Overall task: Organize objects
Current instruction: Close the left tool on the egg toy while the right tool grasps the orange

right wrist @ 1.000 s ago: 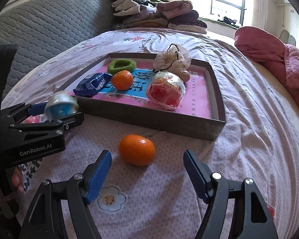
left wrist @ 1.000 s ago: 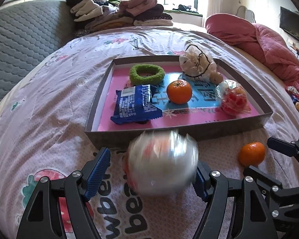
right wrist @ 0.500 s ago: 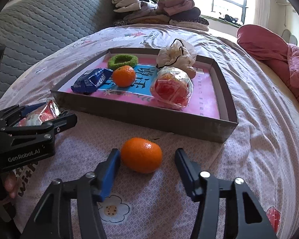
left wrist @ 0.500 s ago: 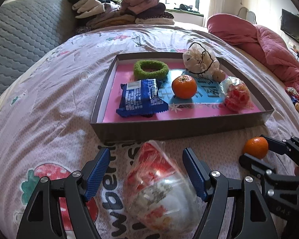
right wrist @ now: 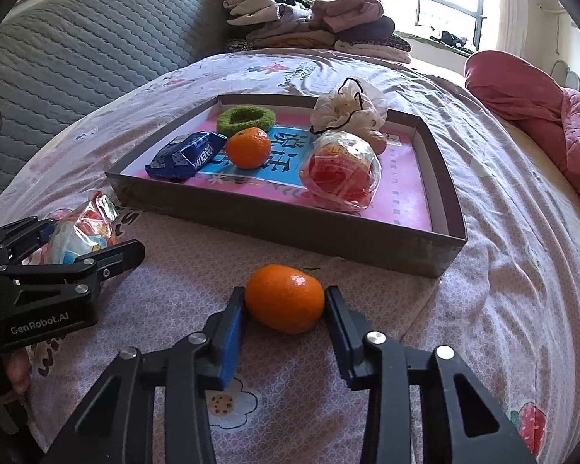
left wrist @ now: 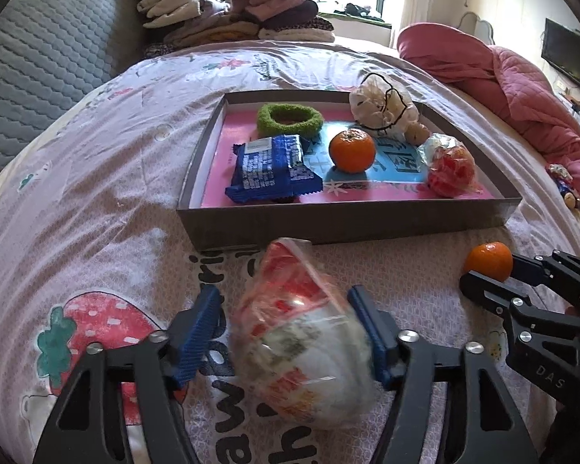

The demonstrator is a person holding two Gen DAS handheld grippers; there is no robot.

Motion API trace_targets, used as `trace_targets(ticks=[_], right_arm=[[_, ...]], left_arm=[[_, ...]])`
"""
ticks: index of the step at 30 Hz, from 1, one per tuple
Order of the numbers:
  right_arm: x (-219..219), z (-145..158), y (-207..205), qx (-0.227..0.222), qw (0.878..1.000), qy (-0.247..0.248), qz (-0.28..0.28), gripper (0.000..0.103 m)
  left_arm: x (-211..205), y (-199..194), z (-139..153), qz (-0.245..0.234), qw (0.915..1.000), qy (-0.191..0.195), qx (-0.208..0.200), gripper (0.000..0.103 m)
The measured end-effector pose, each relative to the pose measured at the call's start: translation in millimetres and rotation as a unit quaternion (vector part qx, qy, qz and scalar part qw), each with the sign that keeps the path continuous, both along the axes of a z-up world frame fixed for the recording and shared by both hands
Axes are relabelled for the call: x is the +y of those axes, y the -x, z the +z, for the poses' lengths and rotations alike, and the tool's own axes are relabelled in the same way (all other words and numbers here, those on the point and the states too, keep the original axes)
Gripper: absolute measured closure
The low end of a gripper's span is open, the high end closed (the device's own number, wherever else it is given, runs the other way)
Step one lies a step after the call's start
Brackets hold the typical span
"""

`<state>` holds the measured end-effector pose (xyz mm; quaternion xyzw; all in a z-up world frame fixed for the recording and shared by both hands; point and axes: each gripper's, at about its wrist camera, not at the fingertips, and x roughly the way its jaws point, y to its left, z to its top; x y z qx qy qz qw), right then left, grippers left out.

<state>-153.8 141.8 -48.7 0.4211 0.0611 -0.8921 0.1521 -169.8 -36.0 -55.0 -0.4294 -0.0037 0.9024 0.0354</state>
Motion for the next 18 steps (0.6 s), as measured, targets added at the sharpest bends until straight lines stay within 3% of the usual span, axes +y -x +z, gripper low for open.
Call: trace_targets(ticks=[1, 18], right_arm=[[-0.3, -0.2, -0.3, 0.000, 1.000, 0.000, 0.000, 0.064], [1.4, 3.2, -5.3, 0.002, 1.000, 0.012, -0.002, 0.065]], left_arm=[[0.4, -0.5, 0.0, 0.000, 1.0000, 0.000, 0.001, 0.046], [3.9, -10.1, 11.2, -0.008, 0.9998, -0.004, 0.016, 0.047]])
